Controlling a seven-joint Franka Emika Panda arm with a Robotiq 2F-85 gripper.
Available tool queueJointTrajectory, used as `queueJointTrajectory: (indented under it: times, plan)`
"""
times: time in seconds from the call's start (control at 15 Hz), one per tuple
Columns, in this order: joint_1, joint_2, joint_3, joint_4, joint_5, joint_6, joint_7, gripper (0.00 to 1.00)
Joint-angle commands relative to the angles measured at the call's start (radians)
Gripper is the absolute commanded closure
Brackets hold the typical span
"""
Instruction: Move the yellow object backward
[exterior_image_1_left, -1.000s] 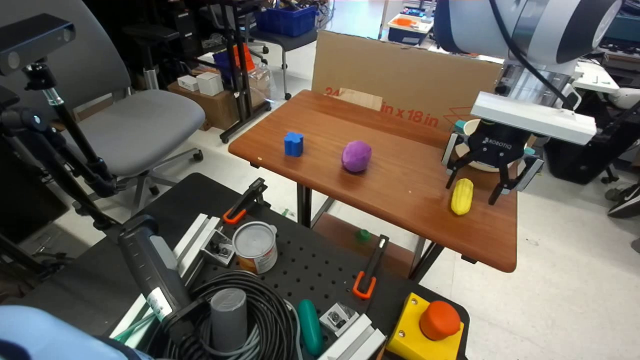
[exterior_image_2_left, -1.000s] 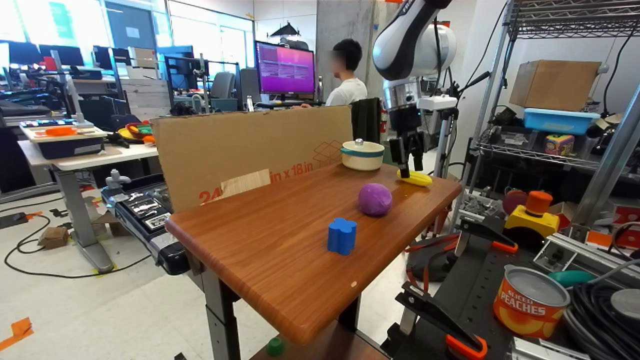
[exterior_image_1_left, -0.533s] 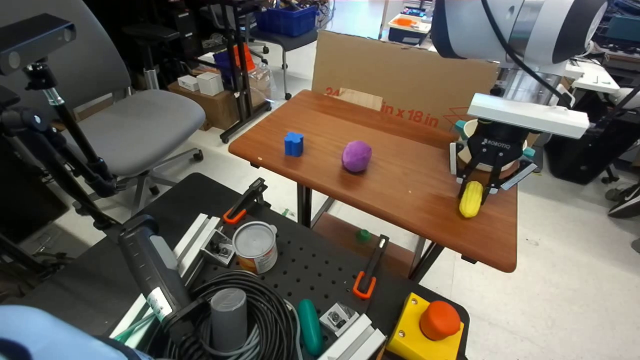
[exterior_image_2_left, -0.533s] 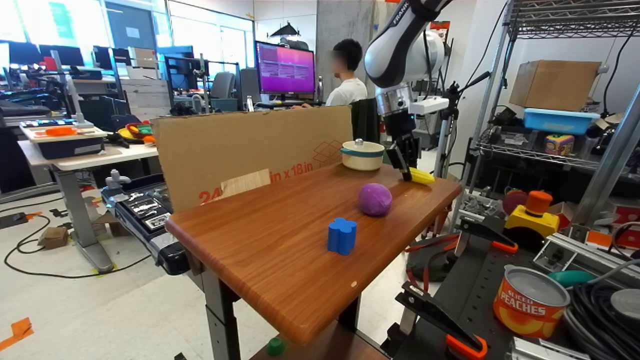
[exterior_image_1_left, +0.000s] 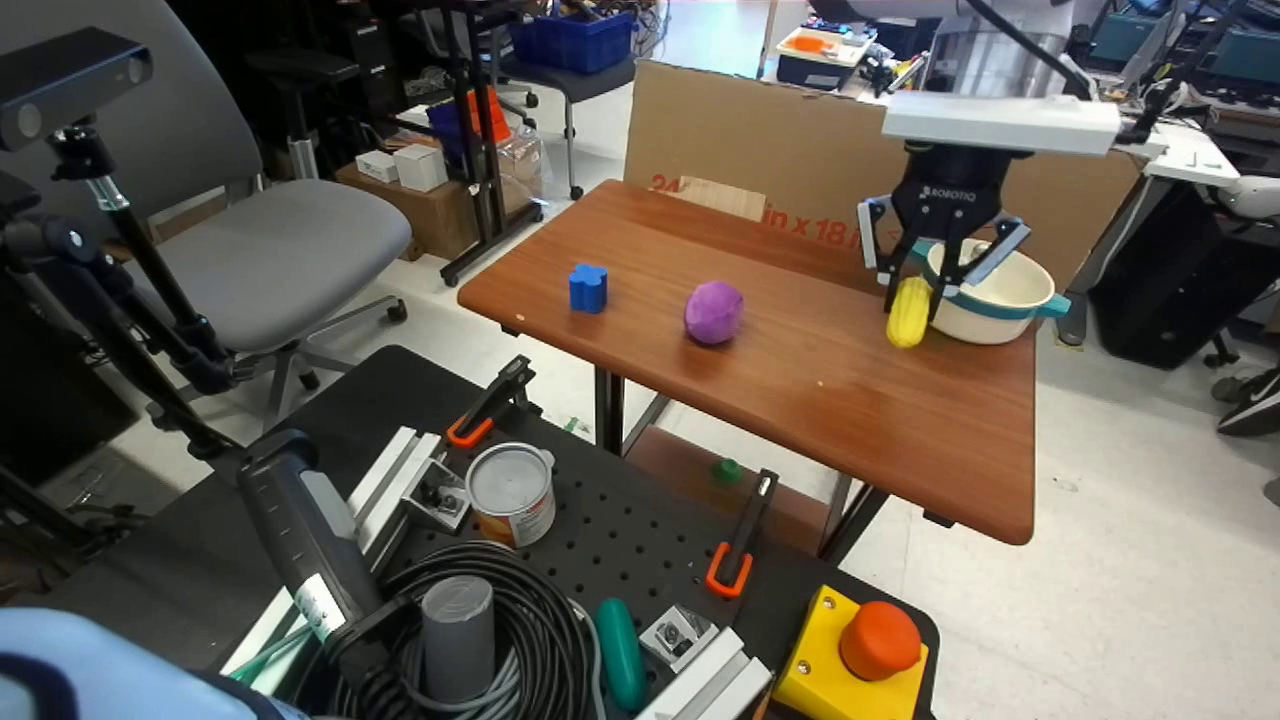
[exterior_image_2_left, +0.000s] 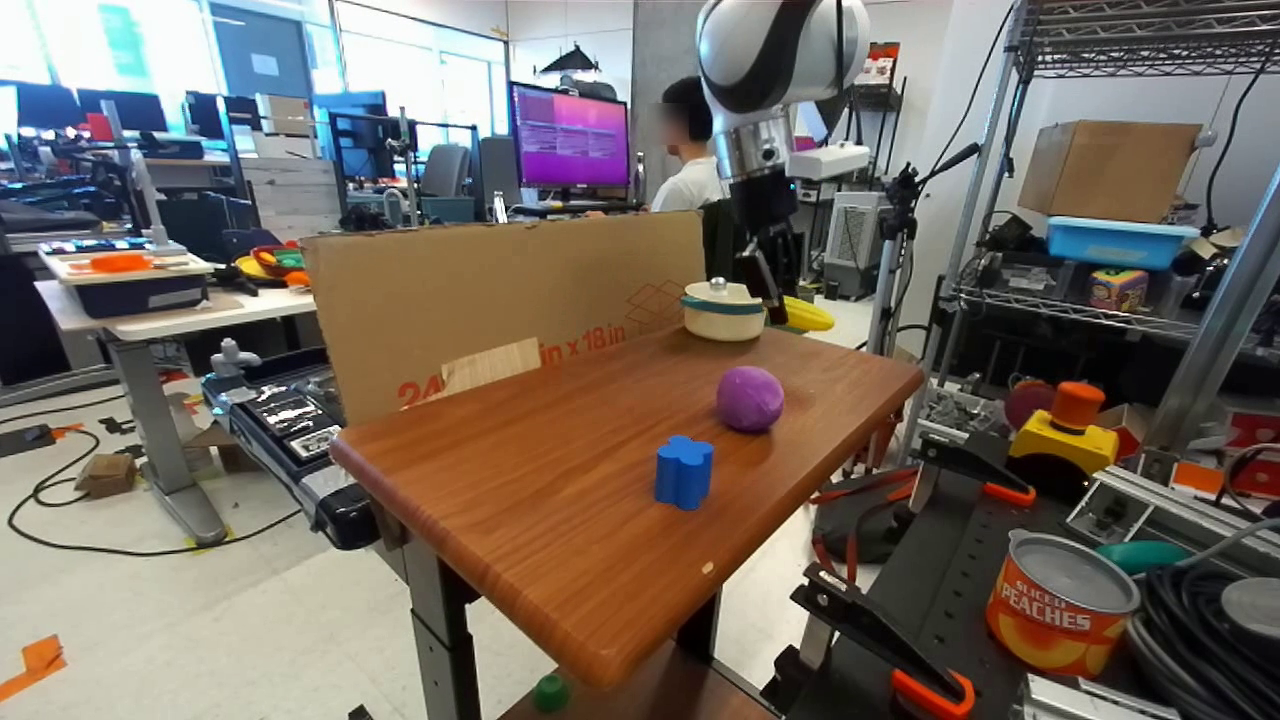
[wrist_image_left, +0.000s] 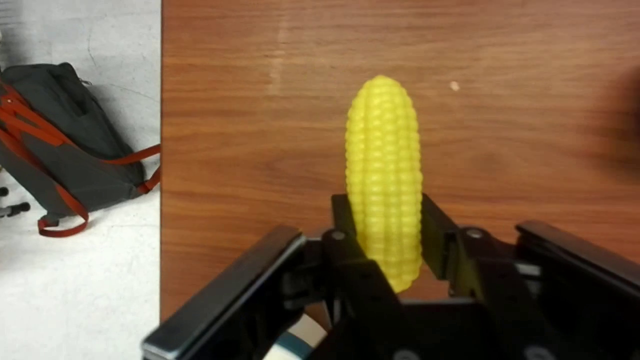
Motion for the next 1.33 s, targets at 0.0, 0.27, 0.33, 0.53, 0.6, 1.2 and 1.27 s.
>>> queueJointTrajectory:
  times: [0.0,0.27,0.33,0.53,0.6,1.2,1.27]
  plan:
    - [0.034,-0.047,0.048,0.0,0.011,0.002,0.04,0.91]
    - [0.07,0.026,0.082,0.103,0.009,0.008,0.064,0.91]
    - [0.076,0.054,0.086,0.133,0.005,0.009,0.063,0.91]
    - [0.085,0.15,0.084,0.228,-0.006,0.017,0.054,0.91]
    - [0.088,0.185,0.081,0.26,-0.011,0.024,0.056,0.91]
    - [0.094,0.378,0.075,0.445,-0.028,0.005,0.017,0.91]
    - [0.094,0.371,0.075,0.436,-0.032,0.0,0.008,0.41]
